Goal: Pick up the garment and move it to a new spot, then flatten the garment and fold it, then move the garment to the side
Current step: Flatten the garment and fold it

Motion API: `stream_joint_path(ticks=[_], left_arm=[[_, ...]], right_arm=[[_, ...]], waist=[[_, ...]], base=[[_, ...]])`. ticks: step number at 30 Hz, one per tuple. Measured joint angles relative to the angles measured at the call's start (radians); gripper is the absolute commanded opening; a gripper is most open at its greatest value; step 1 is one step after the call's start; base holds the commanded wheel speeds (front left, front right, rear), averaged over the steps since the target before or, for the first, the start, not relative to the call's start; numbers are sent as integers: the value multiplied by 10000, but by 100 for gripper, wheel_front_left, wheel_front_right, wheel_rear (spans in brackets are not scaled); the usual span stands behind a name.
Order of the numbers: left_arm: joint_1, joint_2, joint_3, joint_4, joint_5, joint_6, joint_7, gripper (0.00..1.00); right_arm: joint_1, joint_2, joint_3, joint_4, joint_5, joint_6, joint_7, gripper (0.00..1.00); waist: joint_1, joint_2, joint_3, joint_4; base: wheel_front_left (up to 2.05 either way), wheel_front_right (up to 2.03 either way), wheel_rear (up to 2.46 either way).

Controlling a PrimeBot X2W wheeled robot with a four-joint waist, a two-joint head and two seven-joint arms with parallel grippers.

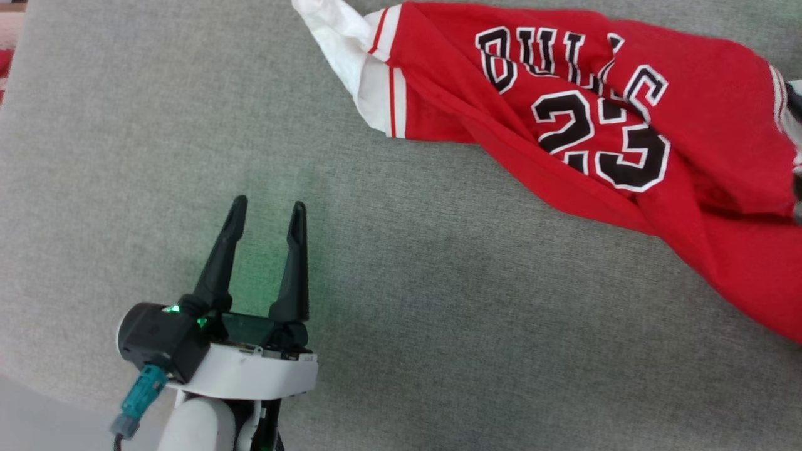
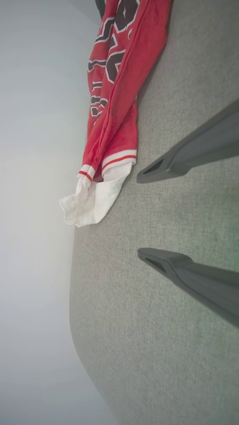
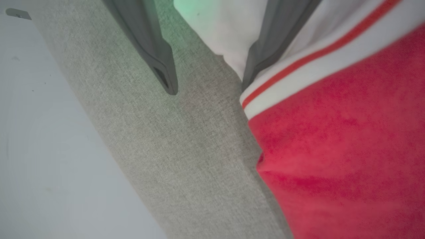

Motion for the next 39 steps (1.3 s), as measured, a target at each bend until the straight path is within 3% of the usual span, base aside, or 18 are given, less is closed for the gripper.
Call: stream_joint_path(ticks=[10, 20, 21, 22, 23, 27, 33, 39], left_arm=[[40, -6, 82, -102, 17, -44, 0, 100], [-170, -8, -25, -196, -42, -92, 0, 100], [-191, -8, -2, -215, -8, -98, 0, 100], [-247, -6, 15, -253, 21, -100, 0, 100], [-329, 31, 8, -290, 65, -102, 0, 100], [-886, 665, -224, -405, 199, -132, 0, 100], [-2579, 2637, -1080, -384, -188, -144, 44, 100], [-5216, 4748, -2807, 33, -1735, -146, 1453, 100]], right_arm=[[418, -439, 40, -1078, 113, 29, 307, 100], [435, -527, -184, -1833, 568, -13, 2042, 100], [435, -548, -196, -1885, 608, -13, 2165, 50], [439, -570, -194, -1944, 633, -13, 2303, 39], [443, -585, -176, -1958, 696, -13, 2322, 0], [482, -591, -27, -1990, 826, 71, 2236, 0], [434, -380, 35, -1630, 913, 73, 1850, 0], [402, 17, 67, -1409, 895, 71, 1605, 0]], waist=[[0, 0, -103, -341], [0, 0, 113, -294], [0, 0, 102, -284], [0, 0, 88, -277], [0, 0, 72, -274], [-1, 0, -2, -297], [0, 1, -119, -463], [0, 0, -160, -771]], base=[[0, 0, 0], [0, 0, 0], [0, 0, 0], [0, 0, 0], [0, 0, 0], [0, 0, 0], [0, 0, 0], [0, 0, 0]])
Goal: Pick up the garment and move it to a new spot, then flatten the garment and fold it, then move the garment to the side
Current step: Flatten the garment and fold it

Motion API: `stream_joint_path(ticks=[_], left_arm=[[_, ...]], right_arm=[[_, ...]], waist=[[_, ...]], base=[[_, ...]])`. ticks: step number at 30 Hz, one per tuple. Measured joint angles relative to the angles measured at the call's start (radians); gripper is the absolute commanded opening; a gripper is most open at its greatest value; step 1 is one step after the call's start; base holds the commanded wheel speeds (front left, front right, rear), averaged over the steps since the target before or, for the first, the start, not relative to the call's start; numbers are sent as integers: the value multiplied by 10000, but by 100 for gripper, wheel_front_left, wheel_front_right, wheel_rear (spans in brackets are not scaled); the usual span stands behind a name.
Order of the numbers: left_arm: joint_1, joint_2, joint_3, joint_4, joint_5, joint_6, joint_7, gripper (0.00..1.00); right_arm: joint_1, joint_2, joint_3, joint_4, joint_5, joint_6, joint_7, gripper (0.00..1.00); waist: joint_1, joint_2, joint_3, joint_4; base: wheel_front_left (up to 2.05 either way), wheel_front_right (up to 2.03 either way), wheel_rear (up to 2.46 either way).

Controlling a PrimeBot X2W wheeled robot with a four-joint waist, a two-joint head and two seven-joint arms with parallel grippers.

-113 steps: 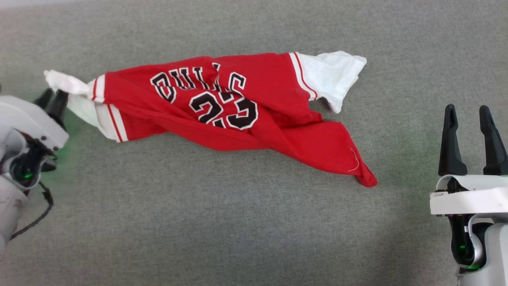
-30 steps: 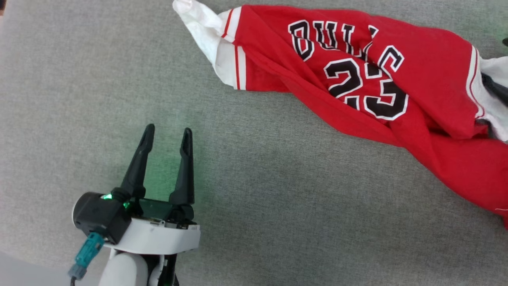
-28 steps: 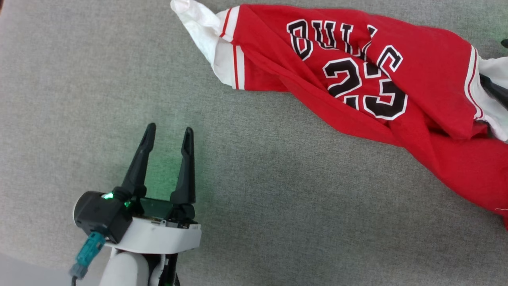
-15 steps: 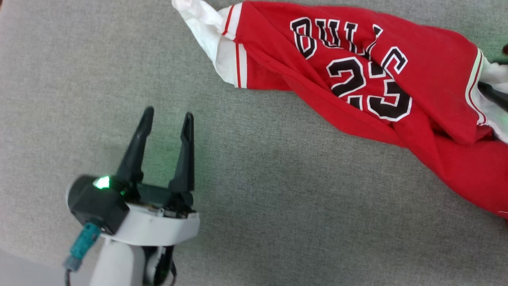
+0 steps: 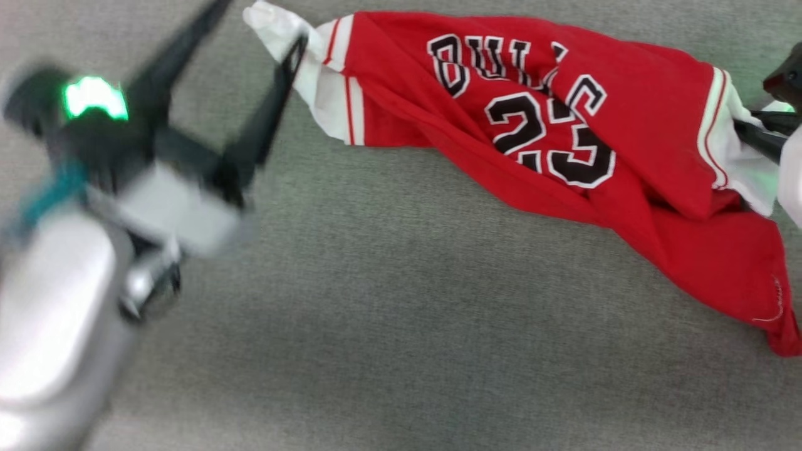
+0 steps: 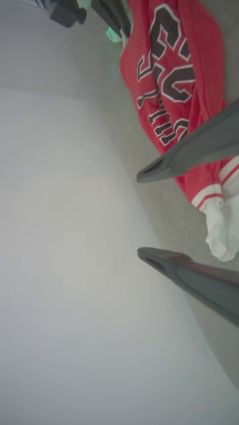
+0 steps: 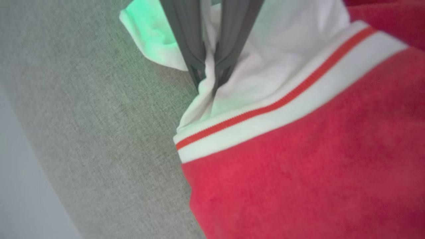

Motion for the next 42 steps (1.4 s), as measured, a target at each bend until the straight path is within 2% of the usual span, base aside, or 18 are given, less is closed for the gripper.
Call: stream_joint_path(ticks=[5, 8, 11, 15, 20, 23, 26, 37, 38, 39, 42], left_arm=[[-2955, 1110, -2163, 1312, -2119, 0, 1914, 100], [-4600, 1338, -3392, 2351, -3258, -2, 2855, 100], [-5744, 1576, -5037, 3024, -4299, -13, 3921, 100], [-6789, 2104, -6606, 3172, -5845, -15, 4717, 100], [-7621, 3007, -8201, 2638, -6980, -17, 5319, 100], [-7994, 3356, -8686, 2387, -7474, -17, 5425, 100], [-8215, 3480, -8978, 2236, -7519, -17, 5453, 100], [-8077, 3450, -9189, 2374, -6939, -17, 6328, 100], [-8038, 3450, -9185, 2347, -6836, -17, 6546, 69], [-7994, 3452, -9187, 2326, -6610, -19, 6742, 54], [-7956, 3438, -9187, 2359, -6684, -23, 6711, 42]], right_arm=[[-158, 274, 2, -27, -161, 0, 6, 0], [-312, 380, -4, -59, -182, 0, 13, 0], [-419, 508, -25, -92, -203, 0, 33, 0], [-453, 658, -50, -105, -257, 0, 46, 0], [-455, 685, -48, -77, -249, 0, 40, 0], [-464, 646, -58, -90, -240, 2, 42, 0], [-533, 621, -61, -113, -238, 4, 36, 0], [-796, 717, -84, -155, -280, 12, -38, 0], [-805, 721, -82, -151, -280, 12, -58, 0], [-810, 727, -84, -153, -282, 13, -63, 0], [-824, 754, -84, -150, -288, 13, -82, 0]], waist=[[-1, 0, 136, -255], [0, 0, 301, -393], [0, 0, 430, -558], [0, 0, 517, -756], [-1, 0, 516, -808], [0, 0, 557, -773], [-1, 0, 644, -759], [0, 0, 902, -887], [0, 0, 913, -899], [0, 0, 921, -910], [0, 0, 933, -947]], base=[[0, 0, 0], [0, 0, 0], [0, 0, 0], [0, 0, 0], [0, 0, 0], [0, 0, 0], [0, 0, 0], [0, 0, 0], [0, 0, 0], [0, 0, 0], [0, 0, 0]])
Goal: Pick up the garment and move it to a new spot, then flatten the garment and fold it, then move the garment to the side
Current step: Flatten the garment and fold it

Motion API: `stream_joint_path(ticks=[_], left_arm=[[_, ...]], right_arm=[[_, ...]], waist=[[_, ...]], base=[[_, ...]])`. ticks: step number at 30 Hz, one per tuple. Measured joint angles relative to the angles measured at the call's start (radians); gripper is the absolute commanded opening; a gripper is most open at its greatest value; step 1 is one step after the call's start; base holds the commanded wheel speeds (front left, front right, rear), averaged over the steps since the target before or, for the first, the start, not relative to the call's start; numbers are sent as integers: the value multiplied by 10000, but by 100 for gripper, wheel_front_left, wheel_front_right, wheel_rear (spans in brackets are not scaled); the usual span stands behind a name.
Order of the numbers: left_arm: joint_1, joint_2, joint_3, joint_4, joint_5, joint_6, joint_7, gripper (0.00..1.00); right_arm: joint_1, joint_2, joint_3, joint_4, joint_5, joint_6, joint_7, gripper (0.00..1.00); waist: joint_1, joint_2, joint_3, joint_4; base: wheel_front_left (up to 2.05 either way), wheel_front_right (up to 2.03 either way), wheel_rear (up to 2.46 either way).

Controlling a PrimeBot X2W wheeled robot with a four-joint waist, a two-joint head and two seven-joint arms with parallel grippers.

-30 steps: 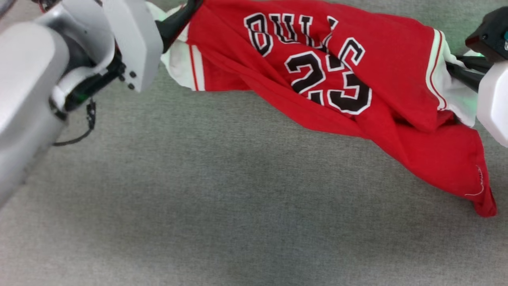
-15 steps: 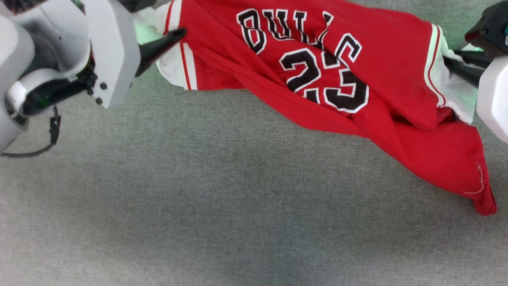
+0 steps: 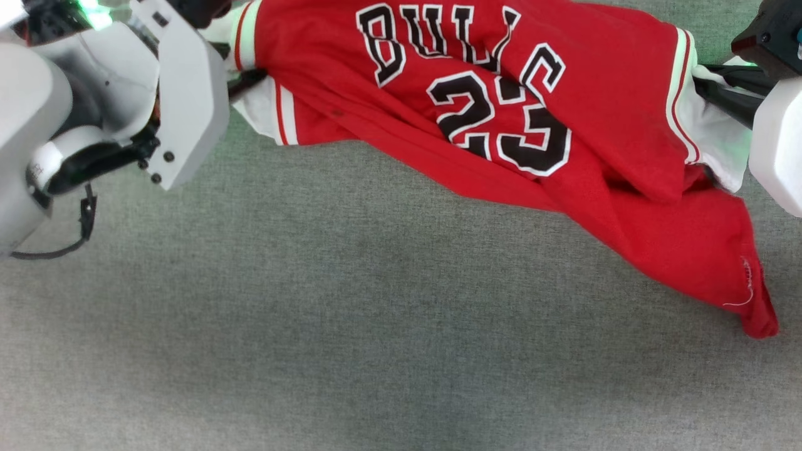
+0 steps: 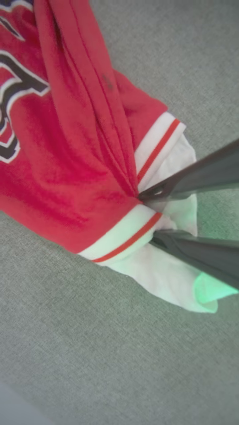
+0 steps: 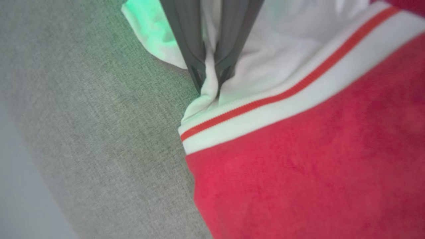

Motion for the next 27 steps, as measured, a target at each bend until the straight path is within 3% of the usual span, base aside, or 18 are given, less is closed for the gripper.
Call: stream_joint_path(ticks=[1, 2, 3, 10, 20, 23, 27], left_arm=[[-7, -15, 0, 21, -69, 0, -15, 20], [-11, -33, 0, 27, -63, 0, -13, 6], [-18, -48, 0, 36, -63, 0, -44, 0], [-150, -58, -15, 198, -506, 0, -796, 0], [-699, -313, 8, 951, -1718, -2, -2836, 0], [-851, -644, 334, 1808, -2197, 0, -3547, 0], [-1315, -1532, 742, 3394, -2324, -2, -4420, 0]], right_arm=[[-5, 12, 2, 10, -6, 0, -25, 0], [-6, 27, 6, 27, -25, 0, -58, 0], [-6, 46, 6, 38, -29, 0, -73, 0], [-6, 31, 98, 259, -84, -6, -506, 0], [-1355, -111, 134, 1689, 433, -12, -2623, 0], [-1693, 240, -109, 2531, 769, -12, -3152, 0], [-2173, 1112, -715, 4115, 972, -12, -3743, 0]], waist=[[0, 0, 1, -14], [0, 0, 3, -27], [0, 0, -1, -38], [0, 0, -260, -100], [0, 0, -850, -208], [0, 0, -945, -258], [0, 0, -867, -327]], base=[[0, 0, 0], [0, 0, 0], [0, 0, 0], [0, 0, 0], [0, 0, 0], [0, 0, 0], [0, 0, 0]])
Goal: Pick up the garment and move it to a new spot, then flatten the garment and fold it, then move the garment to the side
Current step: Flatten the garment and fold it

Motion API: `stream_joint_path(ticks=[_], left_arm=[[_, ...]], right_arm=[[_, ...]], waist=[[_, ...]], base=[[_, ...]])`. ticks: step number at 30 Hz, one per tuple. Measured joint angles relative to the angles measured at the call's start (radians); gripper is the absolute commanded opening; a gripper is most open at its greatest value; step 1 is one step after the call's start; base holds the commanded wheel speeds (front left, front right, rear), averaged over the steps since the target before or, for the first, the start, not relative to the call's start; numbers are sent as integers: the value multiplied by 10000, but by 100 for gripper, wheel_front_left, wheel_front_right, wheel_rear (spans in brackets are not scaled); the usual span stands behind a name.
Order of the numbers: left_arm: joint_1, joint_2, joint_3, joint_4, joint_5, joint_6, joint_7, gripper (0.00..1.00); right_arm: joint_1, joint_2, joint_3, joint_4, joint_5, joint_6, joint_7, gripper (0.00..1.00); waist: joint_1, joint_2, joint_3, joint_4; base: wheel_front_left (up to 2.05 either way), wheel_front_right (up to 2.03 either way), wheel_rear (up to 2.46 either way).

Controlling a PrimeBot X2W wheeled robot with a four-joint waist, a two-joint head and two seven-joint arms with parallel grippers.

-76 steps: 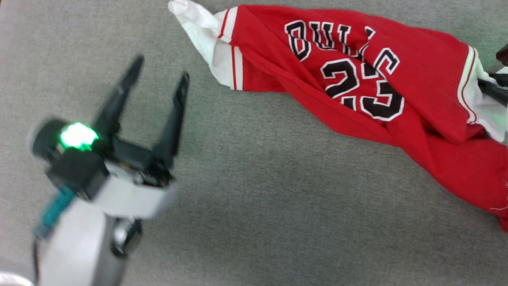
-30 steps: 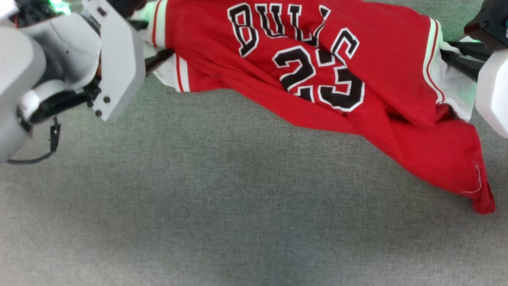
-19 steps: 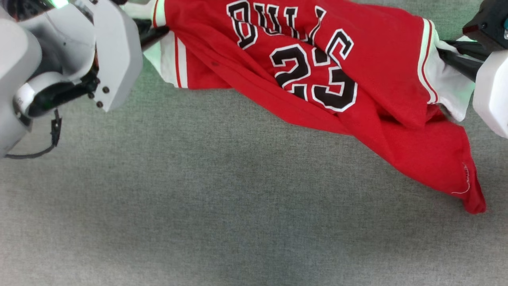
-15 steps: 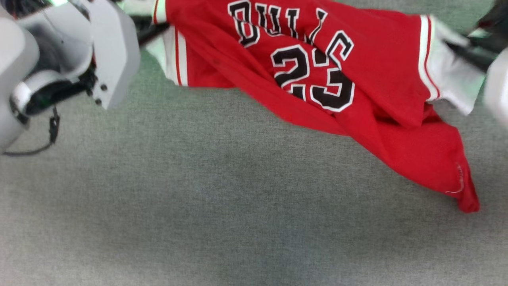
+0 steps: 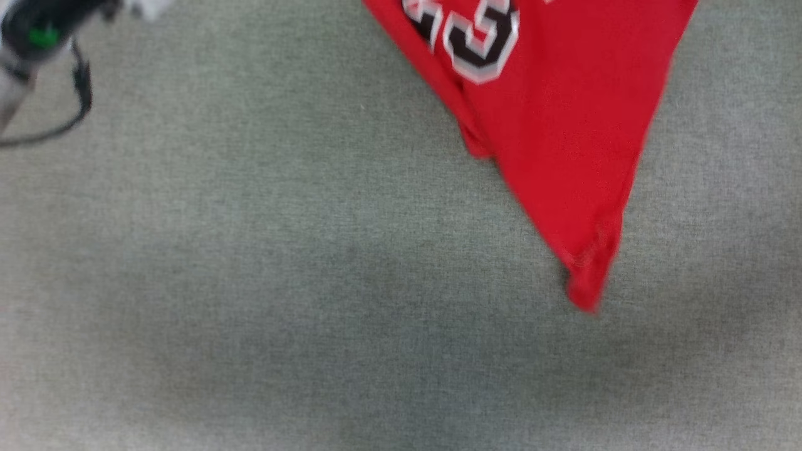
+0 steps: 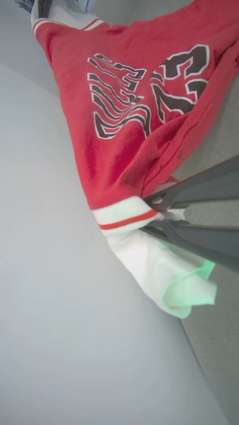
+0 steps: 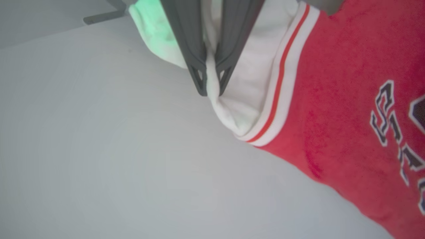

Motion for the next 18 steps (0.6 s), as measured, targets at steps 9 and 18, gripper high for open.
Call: stream_joint_path(ticks=[9, 18], left_arm=[[-2748, -2495, 1383, 3444, 483, 610, -2892, 0], [-2615, -3405, 1325, 4823, 249, 94, -2673, 0]], right_arm=[[-3097, 2431, -2637, 4654, -1463, 0, -2803, 0], [-3073, 3488, -2949, 6034, -2360, 0, -3321, 0]], waist=[[0, 0, 379, -198], [-1, 0, 10, -304]], base=[[0, 0, 0], [0, 0, 0]])
